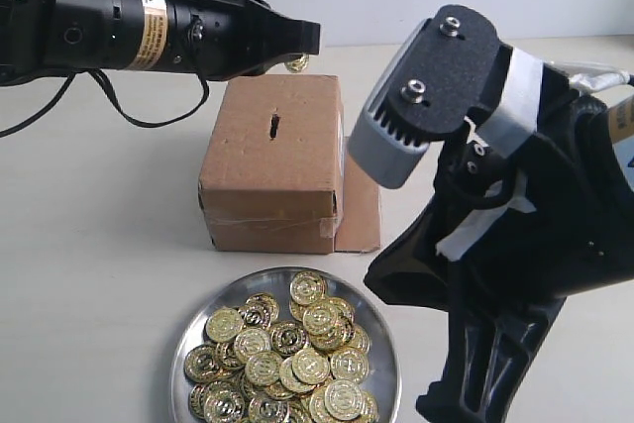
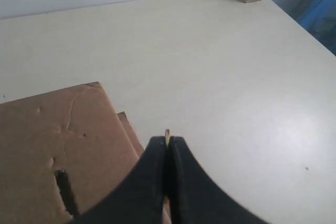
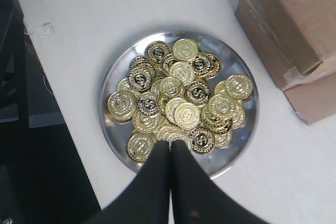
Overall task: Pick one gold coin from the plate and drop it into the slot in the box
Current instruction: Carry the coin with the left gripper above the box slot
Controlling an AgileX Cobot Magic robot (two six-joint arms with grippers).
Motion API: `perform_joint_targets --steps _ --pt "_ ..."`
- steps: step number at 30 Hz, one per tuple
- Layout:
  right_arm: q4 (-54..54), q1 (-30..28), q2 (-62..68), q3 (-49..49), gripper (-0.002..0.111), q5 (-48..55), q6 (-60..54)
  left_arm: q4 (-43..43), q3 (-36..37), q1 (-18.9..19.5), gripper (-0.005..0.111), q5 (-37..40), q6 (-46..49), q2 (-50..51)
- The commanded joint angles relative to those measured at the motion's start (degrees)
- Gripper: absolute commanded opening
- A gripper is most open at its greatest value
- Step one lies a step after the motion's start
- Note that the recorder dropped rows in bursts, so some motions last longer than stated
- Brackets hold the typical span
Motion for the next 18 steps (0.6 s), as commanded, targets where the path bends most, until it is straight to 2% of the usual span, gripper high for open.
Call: perform_joint_targets --steps 1,3,8,11,16,18 --pt "-0.5 0.1 -0.2 -0.3 0.000 -0.2 -0.2 -1.5 -0.1 -0.3 0.000 1.0 2.4 -1.7" --pt "-0.5 0.1 -0.2 -0.3 0.000 -0.2 -0.2 -12.7 0.0 -0.3 0.000 1.2 15.5 -1.9" --pt "-0.5 0.1 -0.2 -0.3 0.000 -0.2 -0.1 -33.7 0.5 -0.7 0.000 3.6 34.5 -1.9" --pt "-0.5 0.1 -0.2 -0.3 0.000 -0.2 -0.2 -47.1 0.6 -1.3 0.000 7.8 48.5 -1.9" --pt "-0.2 0.1 -0.2 -0.3 0.000 -0.2 -0.2 -76.5 -0.2 -2.3 0.000 15.7 81.2 -1.9" --pt "-0.2 0.1 -0.2 -0.3 0.000 -0.2 -0.2 -84.9 -1.3 -2.3 0.000 18.8 88.9 -1.9"
